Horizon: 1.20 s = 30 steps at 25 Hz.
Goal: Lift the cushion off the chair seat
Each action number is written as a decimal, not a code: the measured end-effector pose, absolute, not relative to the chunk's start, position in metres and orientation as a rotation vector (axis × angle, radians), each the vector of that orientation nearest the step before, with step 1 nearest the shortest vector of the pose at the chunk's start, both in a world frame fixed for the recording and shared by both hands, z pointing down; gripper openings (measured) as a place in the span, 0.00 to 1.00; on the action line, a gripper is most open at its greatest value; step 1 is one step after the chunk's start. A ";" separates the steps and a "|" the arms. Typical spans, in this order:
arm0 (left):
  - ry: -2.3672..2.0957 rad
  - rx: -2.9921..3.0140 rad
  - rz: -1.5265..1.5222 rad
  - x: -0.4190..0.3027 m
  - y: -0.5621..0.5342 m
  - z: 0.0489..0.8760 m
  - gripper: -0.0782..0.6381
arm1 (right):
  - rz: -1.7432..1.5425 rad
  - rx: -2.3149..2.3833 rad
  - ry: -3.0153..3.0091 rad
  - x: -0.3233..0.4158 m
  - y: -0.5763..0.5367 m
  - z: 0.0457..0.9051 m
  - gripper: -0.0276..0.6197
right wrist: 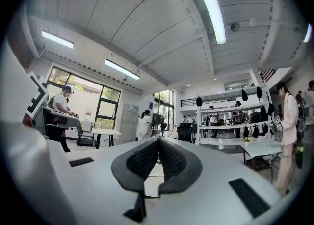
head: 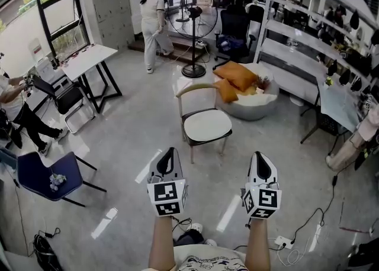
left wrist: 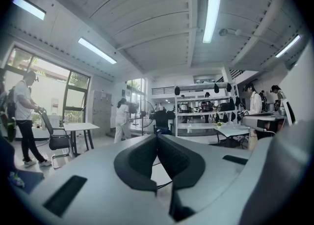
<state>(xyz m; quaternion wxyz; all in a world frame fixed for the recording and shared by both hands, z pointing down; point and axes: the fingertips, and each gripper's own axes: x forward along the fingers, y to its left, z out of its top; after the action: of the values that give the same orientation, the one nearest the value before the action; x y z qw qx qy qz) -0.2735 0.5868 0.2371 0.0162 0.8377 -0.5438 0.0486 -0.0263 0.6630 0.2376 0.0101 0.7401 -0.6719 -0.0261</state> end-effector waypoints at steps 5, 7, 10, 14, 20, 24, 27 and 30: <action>-1.695 2.601 0.153 -0.274 0.578 0.239 0.13 | -0.077 2.310 -2.090 -0.024 0.656 0.241 0.06; -1.696 2.595 0.154 -0.275 0.573 0.240 0.13 | -0.075 2.311 -2.088 -0.024 0.650 0.242 0.06; -1.698 2.579 0.152 -0.281 0.561 0.243 0.13 | -0.071 2.312 -2.094 -0.029 0.640 0.243 0.06; -1.683 2.569 0.129 -0.286 0.539 0.245 0.13 | -0.058 2.312 -2.108 -0.036 0.619 0.244 0.07; -1.684 2.565 0.091 -0.292 0.501 0.248 0.33 | -0.026 2.349 -2.080 -0.034 0.586 0.253 0.25; -1.664 2.563 0.085 -0.294 0.476 0.253 0.45 | 0.020 2.338 -2.082 -0.036 0.564 0.261 0.38; -1.651 2.558 0.093 -0.294 0.463 0.259 0.47 | 0.057 2.320 -2.091 -0.039 0.551 0.270 0.45; -1.629 2.557 0.116 -0.288 0.450 0.268 0.47 | 0.075 2.312 -2.079 -0.036 0.539 0.278 0.46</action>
<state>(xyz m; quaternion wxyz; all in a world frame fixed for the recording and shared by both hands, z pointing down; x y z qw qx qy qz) -0.2878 0.4500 0.2682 0.0537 0.8415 -0.5362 0.0382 -0.0358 0.5386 0.2781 0.0158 0.7432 -0.6685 0.0242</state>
